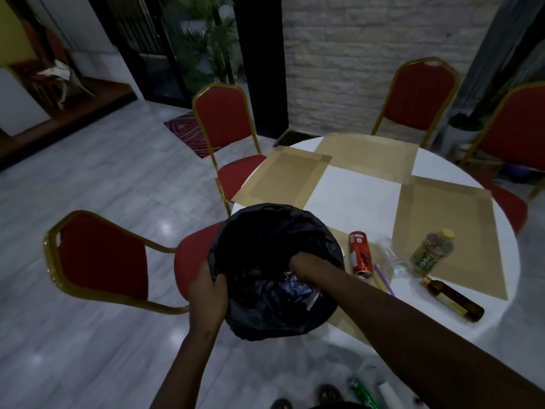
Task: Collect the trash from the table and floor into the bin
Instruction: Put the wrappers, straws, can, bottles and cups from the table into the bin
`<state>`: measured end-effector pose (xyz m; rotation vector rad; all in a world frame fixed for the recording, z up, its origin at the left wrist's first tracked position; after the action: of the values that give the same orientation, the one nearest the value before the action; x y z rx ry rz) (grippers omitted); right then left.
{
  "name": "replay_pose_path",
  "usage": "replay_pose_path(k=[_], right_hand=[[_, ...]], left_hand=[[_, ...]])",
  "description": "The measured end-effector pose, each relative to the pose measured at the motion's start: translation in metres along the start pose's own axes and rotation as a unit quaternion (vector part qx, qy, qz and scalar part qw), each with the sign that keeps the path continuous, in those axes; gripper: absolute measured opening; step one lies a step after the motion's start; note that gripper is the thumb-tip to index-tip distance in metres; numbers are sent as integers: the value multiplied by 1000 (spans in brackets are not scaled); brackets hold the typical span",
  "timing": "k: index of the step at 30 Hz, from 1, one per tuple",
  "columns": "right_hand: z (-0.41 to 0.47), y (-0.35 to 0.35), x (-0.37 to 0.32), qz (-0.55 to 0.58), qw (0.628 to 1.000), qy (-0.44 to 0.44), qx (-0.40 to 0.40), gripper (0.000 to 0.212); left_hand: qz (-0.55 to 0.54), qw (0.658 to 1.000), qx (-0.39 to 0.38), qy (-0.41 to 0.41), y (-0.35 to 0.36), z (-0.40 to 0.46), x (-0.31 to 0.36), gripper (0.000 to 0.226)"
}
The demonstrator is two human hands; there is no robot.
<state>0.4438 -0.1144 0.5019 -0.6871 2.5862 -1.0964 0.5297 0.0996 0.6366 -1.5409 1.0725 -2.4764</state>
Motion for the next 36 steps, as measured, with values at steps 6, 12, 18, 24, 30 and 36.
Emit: replay_pose_path(k=[6,12,18,24,30,36], right_hand=[[-1,1,-15,-25,997,-67,9,14],[-40,-32,-19,40,933,-266,240,40],[-98,-61,71,240,821,-255,450,31],[-69,-6,182,290,823,-72,483,47],[1,117,243,171,935,109,292,76],[21,157,258,144,950,153,232,68]], left_hand=[[-5,1000,-2,1,0,-3,3,18],[5,1000,-7,4,-1,-1,3,17],[-8,1000,-8,14,2,2,11,18],[4,999,-26,43,10,9,28,24],[73,996,-37,42,18,14,30,9],[108,992,-57,46,19,15,26,9]])
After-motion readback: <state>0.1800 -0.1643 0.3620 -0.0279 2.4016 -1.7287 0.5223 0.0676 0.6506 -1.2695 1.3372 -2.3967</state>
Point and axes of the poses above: each hand's wrist, its own z-axis towards the middle knuckle, its own y-axis out of the palm, x = y × z, the point moved 8 cm from there along z, towards the middle knuckle, and after that the axes turned 15 degrees about y, right-handed, at the moved point
